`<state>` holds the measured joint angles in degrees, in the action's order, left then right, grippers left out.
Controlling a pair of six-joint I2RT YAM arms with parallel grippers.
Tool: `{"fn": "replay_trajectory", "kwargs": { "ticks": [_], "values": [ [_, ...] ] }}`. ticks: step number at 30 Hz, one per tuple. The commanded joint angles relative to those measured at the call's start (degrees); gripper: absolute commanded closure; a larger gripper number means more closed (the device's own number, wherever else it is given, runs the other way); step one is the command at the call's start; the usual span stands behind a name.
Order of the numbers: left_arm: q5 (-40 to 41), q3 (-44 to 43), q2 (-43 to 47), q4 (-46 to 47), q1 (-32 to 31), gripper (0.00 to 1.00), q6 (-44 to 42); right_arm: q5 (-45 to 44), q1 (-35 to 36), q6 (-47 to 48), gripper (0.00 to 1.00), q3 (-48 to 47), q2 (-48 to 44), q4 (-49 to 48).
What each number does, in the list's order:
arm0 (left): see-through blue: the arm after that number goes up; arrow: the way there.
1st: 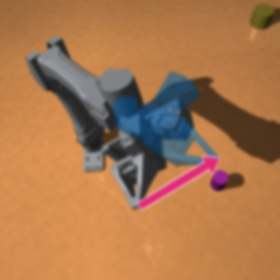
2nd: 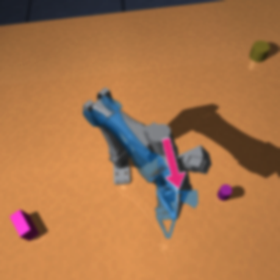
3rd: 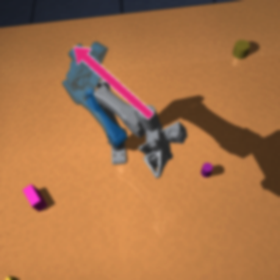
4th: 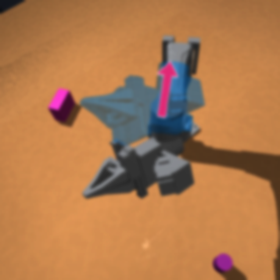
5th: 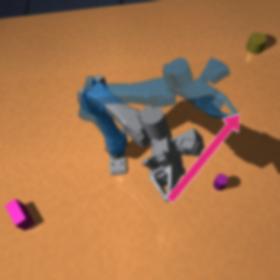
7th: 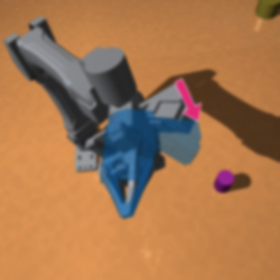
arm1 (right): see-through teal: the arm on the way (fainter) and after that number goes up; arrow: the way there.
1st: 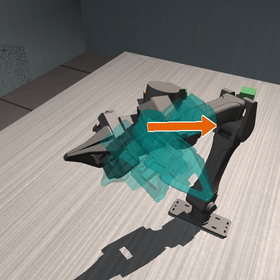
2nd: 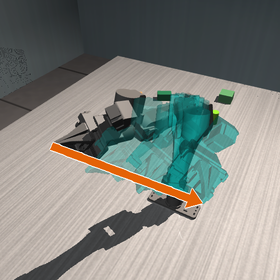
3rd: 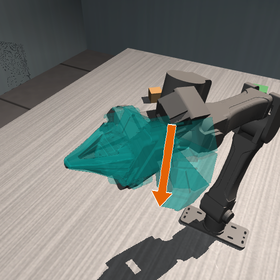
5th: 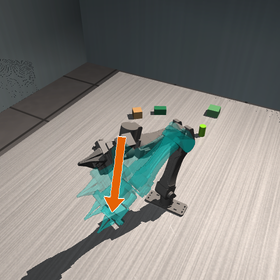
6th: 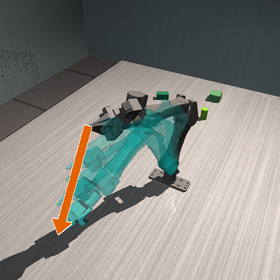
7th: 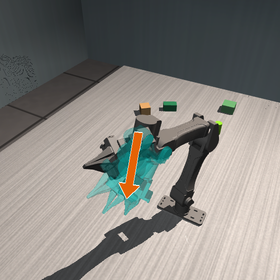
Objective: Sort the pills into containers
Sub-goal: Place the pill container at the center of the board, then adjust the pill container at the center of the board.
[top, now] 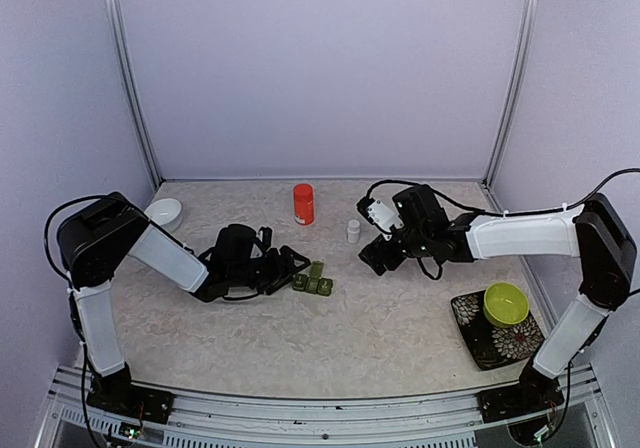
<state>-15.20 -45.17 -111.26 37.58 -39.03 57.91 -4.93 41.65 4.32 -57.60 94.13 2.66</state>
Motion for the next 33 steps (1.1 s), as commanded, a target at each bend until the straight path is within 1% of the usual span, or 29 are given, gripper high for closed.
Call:
{"fn": "replay_trajectory", "kwargs": {
  "ticks": [1, 3, 7, 9, 12, 13, 15, 18, 19, 20, 24, 29, 33],
  "values": [
    [3.93, 0.33, 1.75, -5.73, 0.44, 0.22, -2.15, 0.79, -0.89, -1.17, 0.11, -2.89, 2.12, -2.66],
    [5.04, 0.86, 3.21, -6.59, 0.44, 0.21, -2.47, 0.75, -1.2, -1.51, 0.11, -3.95, 2.9, -2.45],
    [8.65, 1.65, 6.09, -9.3, 0.44, 0.2, -4.49, 6.12, -1.31, -2.62, 0.12, -4.24, 3.61, -4.06],
    [9.91, 1.91, 7.34, -10.22, 0.44, 0.22, -5.86, 9.4, -1.31, -3.49, 0.14, -4.23, 4.13, -5.0],
    [10.04, 2.26, 9.04, -10.67, 0.44, 0.28, -8.22, 14.65, -1.24, -4.94, 0.22, -3.49, 4.57, -6.87],
    [9.67, 2.65, 9.73, -10.25, 0.44, 0.31, -8.85, 16.53, -1.24, -5.65, 0.25, -3.13, 4.53, -7.74],
    [8.3, 3.76, 10.96, -8.32, 0.42, 0.39, -9.93, 21.68, -1.25, -7.17, 0.35, -2.68, 4.84, -9.09],
    [5.26, 4.5, 11.54, -6.04, 0.38, 0.52, -11.54, 29.17, -1.22, -9.32, 0.55, -4.32, 7.08, -8.94],
    [4.04, 4.52, 11.39, -5.39, 0.36, 0.56, -11.96, 30.98, -1.22, -10.0, 0.6, -4.85, 8.05, -8.92],
    [2.82, 4.56, 11.11, -4.42, 0.24, 0.6, -12.25, 32.27, -1.17, -10.82, 0.65, -5.19, 9.03, -9.15],
    [-0.48, 2.86, 8.47, -3.54, -0.31, 0.73, -13.23, 34.09, -0.89, -12.8, 0.79, -6.33, 12.7, -10.06],
    [-3.01, 0.71, 4.6, -3.47, -1.11, 0.8, -13.56, 34.84, -0.22, -13.36, 0.82, -7.35, 15.93, -10.16],
    [-3.1, -0.5, 2.98, -4.22, -1.73, 0.81, -13.63, 35.8, 0.65, -13.23, 0.83, -7.9, 17.24, -10.39]
  ]
}}
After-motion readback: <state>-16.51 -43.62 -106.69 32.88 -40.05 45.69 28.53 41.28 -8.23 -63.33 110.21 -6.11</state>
